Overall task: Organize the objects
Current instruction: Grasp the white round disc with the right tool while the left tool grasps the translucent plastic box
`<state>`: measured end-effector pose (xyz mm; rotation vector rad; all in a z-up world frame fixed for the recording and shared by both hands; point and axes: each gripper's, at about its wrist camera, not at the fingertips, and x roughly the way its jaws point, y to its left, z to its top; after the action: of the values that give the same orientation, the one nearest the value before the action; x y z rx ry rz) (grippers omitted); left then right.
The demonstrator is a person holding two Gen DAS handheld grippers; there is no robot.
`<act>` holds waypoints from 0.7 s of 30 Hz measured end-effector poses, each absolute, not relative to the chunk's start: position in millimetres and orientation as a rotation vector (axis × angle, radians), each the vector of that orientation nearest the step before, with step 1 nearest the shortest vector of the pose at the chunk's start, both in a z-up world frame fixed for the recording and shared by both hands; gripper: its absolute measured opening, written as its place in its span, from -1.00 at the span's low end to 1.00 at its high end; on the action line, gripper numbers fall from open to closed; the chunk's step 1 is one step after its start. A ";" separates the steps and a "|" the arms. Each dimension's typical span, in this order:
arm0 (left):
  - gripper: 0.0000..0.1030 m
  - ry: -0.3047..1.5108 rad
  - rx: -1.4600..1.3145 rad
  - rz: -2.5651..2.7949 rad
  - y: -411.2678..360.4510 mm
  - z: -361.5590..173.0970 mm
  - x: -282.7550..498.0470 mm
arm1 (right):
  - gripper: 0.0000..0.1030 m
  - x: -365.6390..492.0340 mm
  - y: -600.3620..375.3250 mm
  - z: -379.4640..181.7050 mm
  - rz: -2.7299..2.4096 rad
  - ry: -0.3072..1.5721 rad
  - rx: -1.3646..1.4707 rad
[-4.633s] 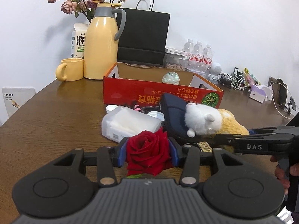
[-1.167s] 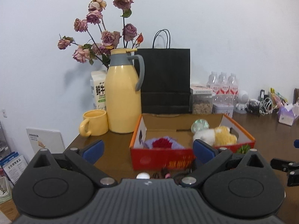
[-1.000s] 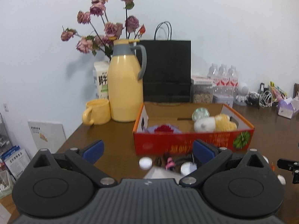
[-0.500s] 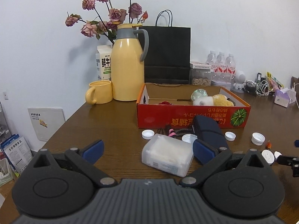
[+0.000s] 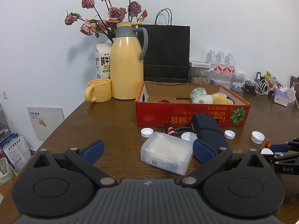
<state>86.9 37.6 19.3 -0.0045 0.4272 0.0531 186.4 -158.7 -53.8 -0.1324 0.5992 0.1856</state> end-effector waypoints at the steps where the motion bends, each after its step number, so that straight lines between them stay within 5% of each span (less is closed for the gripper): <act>1: 1.00 0.428 -0.007 0.054 38.4 18.6 87.1 | -0.17 186.4 -157.9 -54.2 0.185 0.599 -0.139; 21: 1.00 0.438 -0.018 0.054 41.4 15.5 87.2 | -0.21 182.5 -150.0 -53.3 0.201 0.579 -0.226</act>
<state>87.2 41.4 15.5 -0.0185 0.4379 0.0543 182.5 -150.0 -53.3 -0.2257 0.5787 0.2007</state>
